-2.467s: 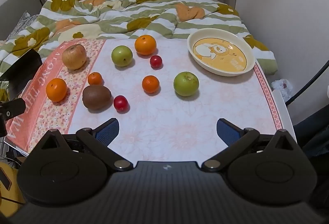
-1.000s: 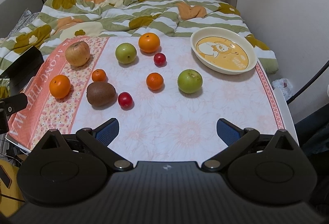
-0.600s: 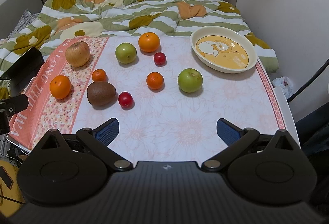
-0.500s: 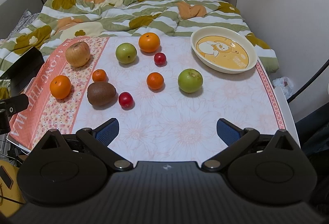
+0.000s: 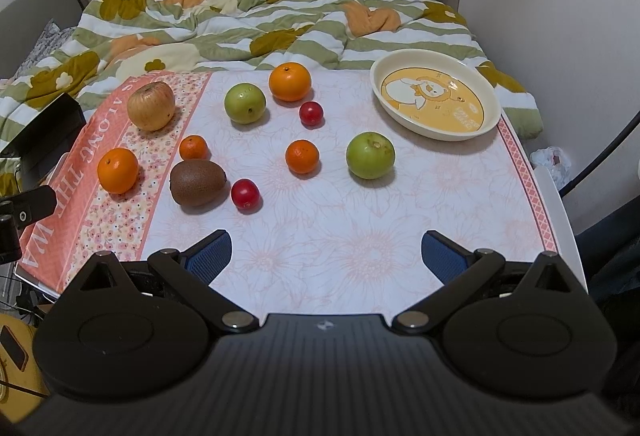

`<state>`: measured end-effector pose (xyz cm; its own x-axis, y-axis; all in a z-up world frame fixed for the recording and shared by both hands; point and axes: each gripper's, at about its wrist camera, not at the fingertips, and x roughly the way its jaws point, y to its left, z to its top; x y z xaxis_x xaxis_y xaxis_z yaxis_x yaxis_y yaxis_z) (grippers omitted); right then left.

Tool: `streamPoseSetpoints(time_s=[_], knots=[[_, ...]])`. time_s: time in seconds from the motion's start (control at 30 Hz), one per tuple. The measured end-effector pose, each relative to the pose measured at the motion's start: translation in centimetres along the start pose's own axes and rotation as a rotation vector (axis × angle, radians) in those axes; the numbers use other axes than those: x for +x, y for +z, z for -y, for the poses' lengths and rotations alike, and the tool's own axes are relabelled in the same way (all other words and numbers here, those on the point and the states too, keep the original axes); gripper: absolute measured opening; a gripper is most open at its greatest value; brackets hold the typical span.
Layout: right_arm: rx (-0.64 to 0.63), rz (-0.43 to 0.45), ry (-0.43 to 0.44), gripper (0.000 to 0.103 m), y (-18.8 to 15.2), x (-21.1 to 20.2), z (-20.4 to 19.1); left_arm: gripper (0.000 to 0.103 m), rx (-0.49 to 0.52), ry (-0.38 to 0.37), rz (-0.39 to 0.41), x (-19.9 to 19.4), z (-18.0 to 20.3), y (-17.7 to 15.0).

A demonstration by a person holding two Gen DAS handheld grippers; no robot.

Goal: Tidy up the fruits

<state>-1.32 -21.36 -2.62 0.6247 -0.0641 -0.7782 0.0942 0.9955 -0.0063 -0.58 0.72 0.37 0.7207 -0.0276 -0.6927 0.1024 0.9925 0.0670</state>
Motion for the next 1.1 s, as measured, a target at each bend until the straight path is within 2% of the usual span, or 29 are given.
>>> streamPoseSetpoints(time_s=[0.73,1.1], knots=[[-0.002,0.002,0.007,0.103,0.1,-0.1,0.0,0.103,0.0,-0.012,0.009,-0.1,-0.1,0.1],[-0.009,0.027,0.068,0.103,1.2,0.3,-1.9,0.103,0.032,-0.027,-0.02,2.6,-3.0,0.8]])
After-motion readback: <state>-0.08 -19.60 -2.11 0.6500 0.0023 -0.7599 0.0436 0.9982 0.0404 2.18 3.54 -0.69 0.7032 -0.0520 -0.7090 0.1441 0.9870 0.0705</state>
